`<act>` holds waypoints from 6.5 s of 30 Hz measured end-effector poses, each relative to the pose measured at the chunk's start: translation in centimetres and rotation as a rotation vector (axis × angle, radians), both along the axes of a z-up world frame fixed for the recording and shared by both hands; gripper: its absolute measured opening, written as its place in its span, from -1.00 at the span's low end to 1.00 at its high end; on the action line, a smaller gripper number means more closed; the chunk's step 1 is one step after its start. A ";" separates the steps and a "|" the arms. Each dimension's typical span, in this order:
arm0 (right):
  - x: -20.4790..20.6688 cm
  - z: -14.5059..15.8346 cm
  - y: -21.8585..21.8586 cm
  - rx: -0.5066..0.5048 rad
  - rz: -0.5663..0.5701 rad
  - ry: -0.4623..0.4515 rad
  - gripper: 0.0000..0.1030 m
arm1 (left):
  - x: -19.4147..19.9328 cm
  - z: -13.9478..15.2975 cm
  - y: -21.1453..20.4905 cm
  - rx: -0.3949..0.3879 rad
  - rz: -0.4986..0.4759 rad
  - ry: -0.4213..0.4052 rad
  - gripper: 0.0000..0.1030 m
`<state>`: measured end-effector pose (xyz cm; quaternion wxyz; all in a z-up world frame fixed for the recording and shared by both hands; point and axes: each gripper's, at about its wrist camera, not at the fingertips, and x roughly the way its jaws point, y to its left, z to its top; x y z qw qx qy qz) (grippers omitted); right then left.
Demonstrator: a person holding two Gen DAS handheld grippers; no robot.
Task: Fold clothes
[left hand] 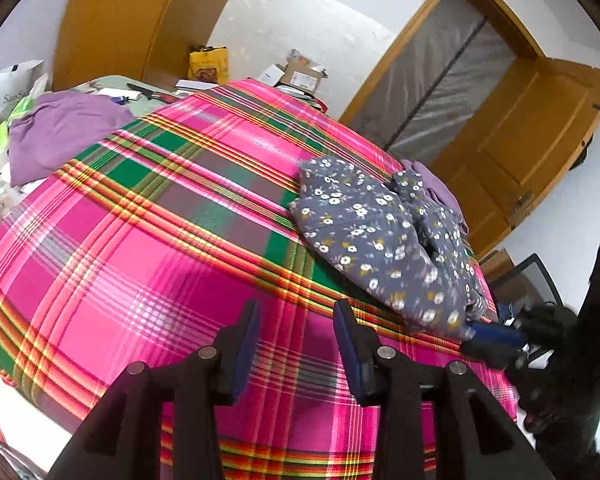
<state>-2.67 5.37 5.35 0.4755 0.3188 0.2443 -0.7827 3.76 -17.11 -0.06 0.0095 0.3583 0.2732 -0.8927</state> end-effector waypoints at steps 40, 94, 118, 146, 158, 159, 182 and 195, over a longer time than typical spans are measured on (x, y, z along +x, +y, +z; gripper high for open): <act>-4.2 -4.5 2.4 -0.003 -0.298 0.172 -0.30 | -6.5 0.3 6.2 0.044 -0.158 0.003 -0.82; -2.7 -3.1 10.6 -0.299 -0.603 -0.012 -0.29 | -2.0 -3.7 -0.8 0.149 0.030 -0.095 -0.49; -9.2 0.1 0.4 -0.197 -0.299 0.037 -0.29 | -2.5 -4.5 -4.7 0.214 0.149 -0.097 -0.34; -11.5 -3.5 -8.7 0.060 0.070 -0.307 -0.38 | 8.0 -0.8 -5.6 0.224 0.119 -0.015 -0.86; -20.9 -5.1 -10.7 0.092 -0.068 -0.344 -0.24 | 9.4 -3.1 -5.0 0.244 0.091 -0.081 -0.86; -21.4 -5.8 -11.1 0.103 -0.073 -0.362 -0.24 | 9.5 -3.3 -5.1 0.248 0.089 -0.086 -0.86; -19.8 -0.7 -13.6 0.048 -0.143 -0.016 -0.96 | 7.5 -1.5 -5.6 0.116 0.098 -0.041 -0.86; -19.1 10.5 -22.5 -0.143 -0.142 0.388 -0.96 | 4.9 4.3 -10.8 -0.057 0.208 0.089 -0.87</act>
